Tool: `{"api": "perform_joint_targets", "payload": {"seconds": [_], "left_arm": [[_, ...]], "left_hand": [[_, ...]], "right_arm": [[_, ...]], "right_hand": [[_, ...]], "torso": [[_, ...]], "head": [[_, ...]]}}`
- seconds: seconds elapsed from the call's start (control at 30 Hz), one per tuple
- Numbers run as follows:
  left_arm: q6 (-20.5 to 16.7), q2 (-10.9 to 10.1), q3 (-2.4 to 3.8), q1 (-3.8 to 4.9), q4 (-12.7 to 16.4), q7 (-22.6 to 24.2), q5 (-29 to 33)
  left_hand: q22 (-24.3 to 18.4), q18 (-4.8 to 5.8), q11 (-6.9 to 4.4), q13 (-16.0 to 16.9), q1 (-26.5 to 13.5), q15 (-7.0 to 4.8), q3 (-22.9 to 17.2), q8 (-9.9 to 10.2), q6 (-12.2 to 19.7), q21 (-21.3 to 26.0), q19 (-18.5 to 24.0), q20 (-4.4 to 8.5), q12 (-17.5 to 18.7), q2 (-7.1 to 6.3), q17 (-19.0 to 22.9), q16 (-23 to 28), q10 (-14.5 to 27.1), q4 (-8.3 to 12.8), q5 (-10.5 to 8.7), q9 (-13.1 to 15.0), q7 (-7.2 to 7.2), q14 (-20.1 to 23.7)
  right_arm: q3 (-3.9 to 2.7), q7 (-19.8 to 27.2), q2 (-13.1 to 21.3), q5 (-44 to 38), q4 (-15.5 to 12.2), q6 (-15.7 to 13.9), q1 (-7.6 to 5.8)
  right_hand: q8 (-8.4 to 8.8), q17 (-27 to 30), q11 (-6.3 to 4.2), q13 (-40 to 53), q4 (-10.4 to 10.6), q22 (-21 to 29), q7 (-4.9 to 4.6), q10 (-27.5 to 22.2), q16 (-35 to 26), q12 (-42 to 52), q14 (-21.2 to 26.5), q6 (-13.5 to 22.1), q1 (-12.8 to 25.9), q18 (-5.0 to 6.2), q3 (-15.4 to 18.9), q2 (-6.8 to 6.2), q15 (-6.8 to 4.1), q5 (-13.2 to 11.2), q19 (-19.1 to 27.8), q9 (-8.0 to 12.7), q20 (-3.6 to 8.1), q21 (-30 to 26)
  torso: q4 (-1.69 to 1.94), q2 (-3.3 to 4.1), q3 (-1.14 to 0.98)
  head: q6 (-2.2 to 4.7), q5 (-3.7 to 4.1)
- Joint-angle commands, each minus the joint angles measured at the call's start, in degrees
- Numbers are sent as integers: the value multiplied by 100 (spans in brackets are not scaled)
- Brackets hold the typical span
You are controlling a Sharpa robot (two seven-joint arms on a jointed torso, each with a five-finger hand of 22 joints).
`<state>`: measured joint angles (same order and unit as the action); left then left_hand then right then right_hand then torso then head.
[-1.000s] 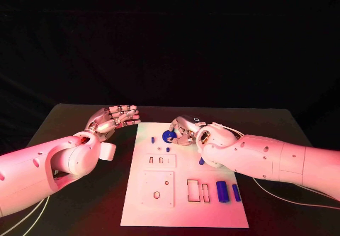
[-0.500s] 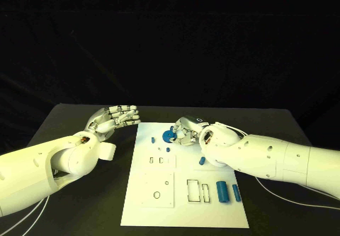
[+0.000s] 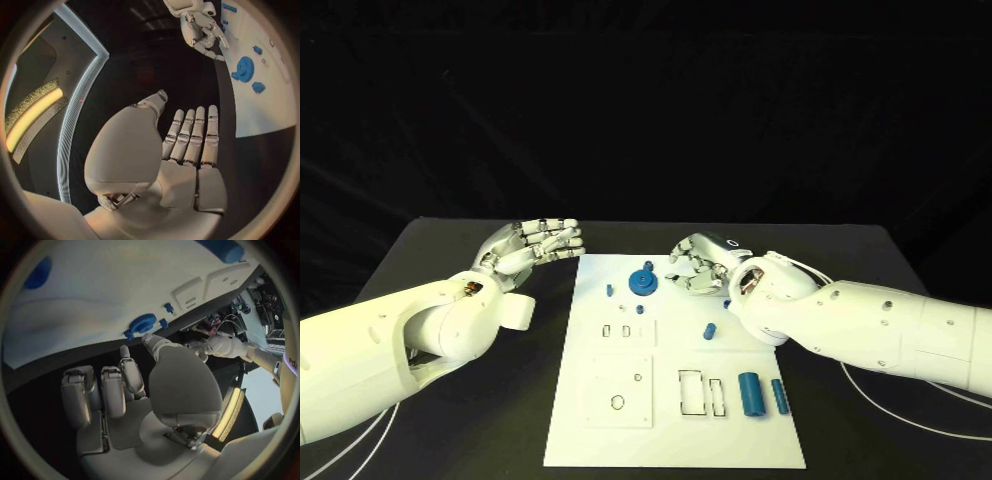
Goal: Assemble the parts on the task board
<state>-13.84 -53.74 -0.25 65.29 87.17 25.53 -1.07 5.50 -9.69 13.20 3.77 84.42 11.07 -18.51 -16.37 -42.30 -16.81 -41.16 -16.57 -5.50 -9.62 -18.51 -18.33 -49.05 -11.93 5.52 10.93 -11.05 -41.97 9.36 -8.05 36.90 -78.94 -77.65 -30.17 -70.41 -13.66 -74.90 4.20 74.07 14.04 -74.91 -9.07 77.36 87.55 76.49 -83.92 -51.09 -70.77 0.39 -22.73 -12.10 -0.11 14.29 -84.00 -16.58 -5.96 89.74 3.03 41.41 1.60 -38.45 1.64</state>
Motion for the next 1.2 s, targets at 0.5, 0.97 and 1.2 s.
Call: {"api": "perform_joint_targets", "payload": {"seconds": [0.5,0.97,1.2], "left_arm": [[209,91,4,5,-49,97,-51],[246,152,3,-1,-126,122,-66],[253,164,2,-2,-152,118,-74]], "left_hand": [[-15,-19,10,9,-113,1,62,-67,14,-22,-84,6,-78,40,14,-89,-12,-11,-31,17,-511,-19],[-25,-22,6,8,-174,-3,124,-80,10,-18,-97,6,-103,25,25,-107,-19,-45,-47,22,-508,-25],[-26,-22,6,8,-175,-3,128,-81,9,-17,-98,6,-105,25,26,-107,-19,-46,-47,22,-508,-23]], "right_arm": [[-27,1590,1757,1699,-635,1147,-255],[-24,1702,1919,1714,-75,1260,-83],[-23,1609,1711,1638,185,1187,-16]], "right_hand": [[60,-741,42,-463,-663,-1435,-44,-485,-5,-484,-430,58,-730,-14,-129,-317,47,-104,-543,21,-46,-44],[96,-962,60,-540,-772,-1470,-64,-560,66,-563,-479,152,-822,-26,-22,-358,64,-98,-570,37,-59,-11],[61,-995,58,-423,-764,-1509,-62,-419,79,-441,-488,98,-817,-39,-37,-261,66,-101,-600,25,-64,26]], "torso": [[-146,-51,-94],[-163,-48,-119],[-144,-49,-98]], "head": [[69,-33],[78,24],[68,46]]}}
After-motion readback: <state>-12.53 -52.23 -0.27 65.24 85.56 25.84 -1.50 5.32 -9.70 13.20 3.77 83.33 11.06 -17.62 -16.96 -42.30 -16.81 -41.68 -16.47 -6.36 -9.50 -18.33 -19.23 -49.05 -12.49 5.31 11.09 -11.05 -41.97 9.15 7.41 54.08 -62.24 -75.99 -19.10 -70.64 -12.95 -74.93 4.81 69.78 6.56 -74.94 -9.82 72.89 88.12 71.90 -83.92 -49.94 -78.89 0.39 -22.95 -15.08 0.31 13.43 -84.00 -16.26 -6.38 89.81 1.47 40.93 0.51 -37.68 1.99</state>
